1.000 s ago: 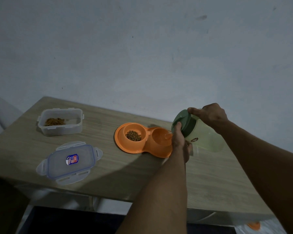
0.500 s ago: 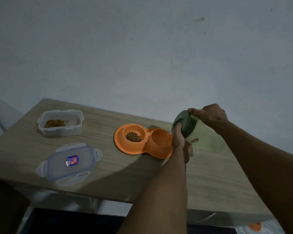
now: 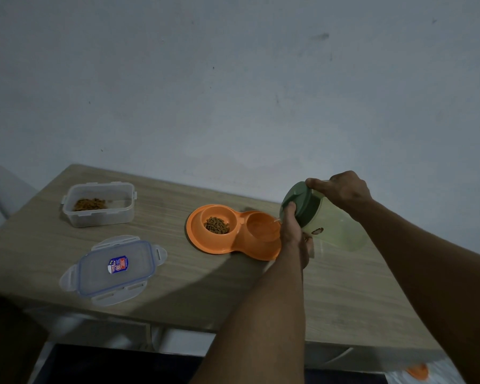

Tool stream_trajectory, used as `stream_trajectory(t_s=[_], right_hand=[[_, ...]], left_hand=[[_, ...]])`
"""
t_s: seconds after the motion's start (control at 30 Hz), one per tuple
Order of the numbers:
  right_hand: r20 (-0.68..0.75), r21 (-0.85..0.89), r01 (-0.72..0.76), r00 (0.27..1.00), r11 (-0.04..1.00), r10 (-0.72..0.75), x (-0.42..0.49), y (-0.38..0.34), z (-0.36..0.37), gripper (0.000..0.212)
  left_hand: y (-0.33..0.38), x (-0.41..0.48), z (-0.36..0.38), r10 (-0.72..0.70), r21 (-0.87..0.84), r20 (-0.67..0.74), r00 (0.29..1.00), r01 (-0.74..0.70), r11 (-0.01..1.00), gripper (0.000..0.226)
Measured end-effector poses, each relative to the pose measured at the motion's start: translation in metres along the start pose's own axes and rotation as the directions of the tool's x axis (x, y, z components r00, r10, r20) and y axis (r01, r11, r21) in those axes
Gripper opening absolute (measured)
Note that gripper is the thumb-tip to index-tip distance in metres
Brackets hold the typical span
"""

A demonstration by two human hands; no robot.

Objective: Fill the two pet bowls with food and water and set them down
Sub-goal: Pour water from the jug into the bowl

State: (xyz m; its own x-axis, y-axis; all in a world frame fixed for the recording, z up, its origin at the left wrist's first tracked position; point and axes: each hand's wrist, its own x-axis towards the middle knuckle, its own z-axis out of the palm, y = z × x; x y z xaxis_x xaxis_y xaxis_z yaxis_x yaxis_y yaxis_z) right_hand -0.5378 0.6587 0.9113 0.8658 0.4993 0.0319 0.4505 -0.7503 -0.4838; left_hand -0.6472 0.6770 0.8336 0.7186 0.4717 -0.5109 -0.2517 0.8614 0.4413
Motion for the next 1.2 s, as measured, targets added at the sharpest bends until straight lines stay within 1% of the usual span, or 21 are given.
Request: stream_trajectory(t_s=[0.27, 0.4, 0.53, 0.7, 0.8, 1.0, 1.13, 1.2], right_hand=[[-0.006, -0.026, 0.008, 1.000, 1.000, -0.008, -0.006, -0.002, -0.003, 0.063], [-0.001, -0.048, 0.024, 1.000, 0.999, -0.024, -0.007, -0.003, -0.005, 0.063], [-0.001, -0.062, 0.028, 1.000, 0.998, -0.028, -0.009, -0.005, -0.007, 0.063], [0.000, -0.050, 0.034, 0.999, 0.998, -0.034, -0.010, -0.004, -0.008, 0.063], [-0.004, -0.046, 0.030, 1.000, 0.999, -0.030, -0.010, -0.004, -0.009, 0.063], [-0.001, -0.037, 0.027, 1.000, 0.999, -0.027, -0.011, -0.001, -0.009, 0.063], [0.002, -0.014, 0.021, 1.000, 1.000, -0.021, -0.010, 0.003, -0.010, 0.062], [0.005, 0.028, 0.010, 1.000, 1.000, -0.011, -0.011, 0.006, -0.011, 0.062]], left_hand=[[0.000, -0.003, 0.001, 0.004, -0.024, 0.000, 1.000, -0.004, 1.000, 0.047], [-0.002, -0.004, 0.001, 0.008, -0.007, -0.002, 1.000, -0.008, 1.000, 0.048], [-0.003, -0.003, 0.001, 0.009, 0.005, -0.006, 1.000, -0.009, 1.000, 0.043], [-0.003, -0.003, 0.002, 0.010, 0.009, -0.011, 1.000, -0.010, 1.000, 0.043], [-0.004, 0.001, 0.001, 0.024, 0.024, -0.020, 1.000, -0.024, 0.999, 0.050], [-0.011, 0.010, 0.001, 0.036, 0.030, -0.034, 0.999, -0.035, 0.999, 0.056], [-0.013, 0.013, 0.001, 0.071, 0.082, -0.034, 0.997, -0.068, 0.994, 0.056], [-0.012, 0.011, 0.002, 0.070, 0.130, -0.027, 0.997, -0.066, 0.989, 0.054]])
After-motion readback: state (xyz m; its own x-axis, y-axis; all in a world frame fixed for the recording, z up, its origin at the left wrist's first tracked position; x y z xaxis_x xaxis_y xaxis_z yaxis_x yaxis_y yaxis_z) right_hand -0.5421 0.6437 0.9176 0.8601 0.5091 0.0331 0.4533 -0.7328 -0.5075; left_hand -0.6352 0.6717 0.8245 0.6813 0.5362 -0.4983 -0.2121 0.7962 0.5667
